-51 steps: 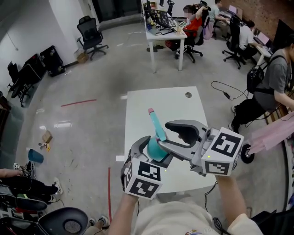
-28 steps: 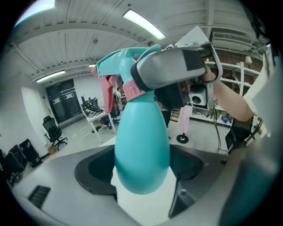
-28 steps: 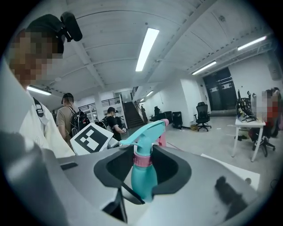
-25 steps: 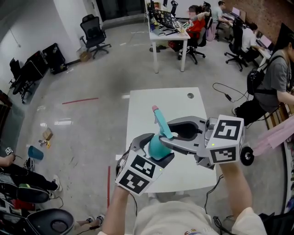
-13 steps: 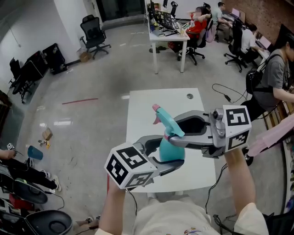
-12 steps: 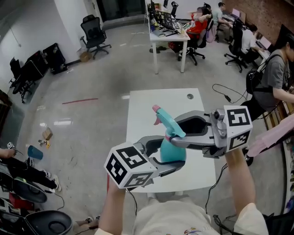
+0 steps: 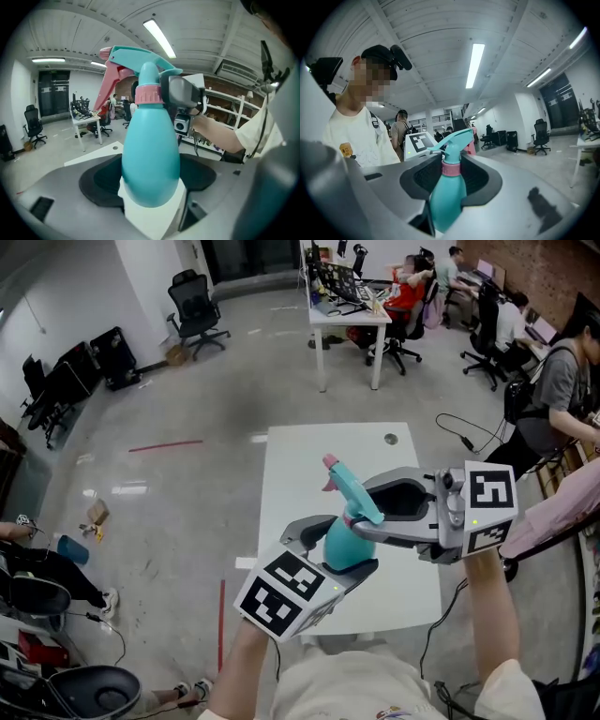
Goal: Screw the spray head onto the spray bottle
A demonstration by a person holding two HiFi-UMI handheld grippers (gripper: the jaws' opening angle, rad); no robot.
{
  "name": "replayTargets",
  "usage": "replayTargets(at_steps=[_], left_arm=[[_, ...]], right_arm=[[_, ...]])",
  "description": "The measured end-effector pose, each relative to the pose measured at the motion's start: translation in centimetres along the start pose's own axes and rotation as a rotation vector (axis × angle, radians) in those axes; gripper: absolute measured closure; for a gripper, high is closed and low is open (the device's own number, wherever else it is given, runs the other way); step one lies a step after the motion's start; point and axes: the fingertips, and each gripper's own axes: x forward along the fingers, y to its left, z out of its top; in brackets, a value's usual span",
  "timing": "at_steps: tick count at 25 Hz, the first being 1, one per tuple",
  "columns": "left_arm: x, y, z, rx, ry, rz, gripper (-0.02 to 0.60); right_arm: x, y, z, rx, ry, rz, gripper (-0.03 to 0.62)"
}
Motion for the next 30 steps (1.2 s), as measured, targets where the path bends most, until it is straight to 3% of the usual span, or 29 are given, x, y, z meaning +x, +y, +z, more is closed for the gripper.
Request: replayTargets(at_steps=[6, 10, 13, 17, 26, 30], left_arm=[[0.3, 1.6, 0.2, -0.026, 0.003, 0.145, 0.209], [0.4, 3.3, -0.2, -0.033, 0.016, 0.232, 0.209], [0.7, 3.8, -0.3, -0.023, 0.027, 0.252, 0.209], [0.5, 3.3, -0.1, -0.012, 0.016, 0.213, 0.209], [-1.1, 3.5, 1.2, 0.011, -0.056, 0.239, 0.209], [-2.3, 4.1, 1.8, 0.068, -0.108, 0.324, 0.209]], right_arm=[[0.4, -0.9, 0.1, -0.051, 0.014, -0.132, 0.465], [1.1, -2.0, -0.1, -0.097, 0.009, -0.287, 0.465], [1.3, -2.4, -0.5, -0.123, 0.014, -0.377, 0.464], [0.7, -1.2, 0.0, -0.076, -0.008, -0.305, 0.374], [-2.3, -0.6, 1.1, -0.030, -0.053, -0.264, 0.367], [-2.3, -0.2, 2.3, -0.068, -0.029, -0.334, 0.367]])
